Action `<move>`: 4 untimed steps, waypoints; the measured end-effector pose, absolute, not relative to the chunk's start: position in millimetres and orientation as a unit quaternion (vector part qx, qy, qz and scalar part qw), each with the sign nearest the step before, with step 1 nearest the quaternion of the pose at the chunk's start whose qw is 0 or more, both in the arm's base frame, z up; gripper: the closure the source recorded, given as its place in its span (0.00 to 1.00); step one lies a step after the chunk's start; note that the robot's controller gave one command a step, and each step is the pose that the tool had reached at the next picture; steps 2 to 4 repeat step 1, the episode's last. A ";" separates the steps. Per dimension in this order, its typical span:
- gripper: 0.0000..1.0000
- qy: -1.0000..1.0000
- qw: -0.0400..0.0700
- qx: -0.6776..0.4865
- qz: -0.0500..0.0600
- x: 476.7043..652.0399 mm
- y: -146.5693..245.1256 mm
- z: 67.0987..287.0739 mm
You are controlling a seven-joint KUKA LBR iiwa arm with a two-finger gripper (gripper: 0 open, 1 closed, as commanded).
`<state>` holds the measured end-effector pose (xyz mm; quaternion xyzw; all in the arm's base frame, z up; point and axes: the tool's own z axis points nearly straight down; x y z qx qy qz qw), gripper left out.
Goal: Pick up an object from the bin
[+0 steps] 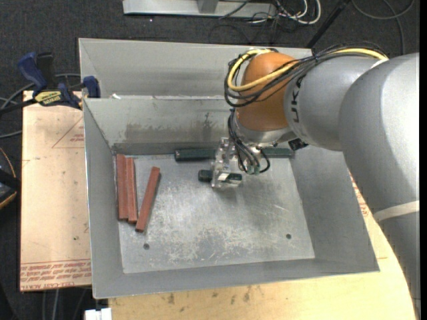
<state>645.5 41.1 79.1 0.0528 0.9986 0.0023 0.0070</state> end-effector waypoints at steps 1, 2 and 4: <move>1.00 0.999 0.005 0.044 0.001 635.6 42.1 251.3; 1.00 0.999 0.005 0.044 0.001 635.6 42.1 251.3; 1.00 0.999 0.005 0.044 0.001 635.6 42.1 251.3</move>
Offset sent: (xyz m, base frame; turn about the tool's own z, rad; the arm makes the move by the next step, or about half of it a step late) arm 0.0000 0.0000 0.0000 0.0000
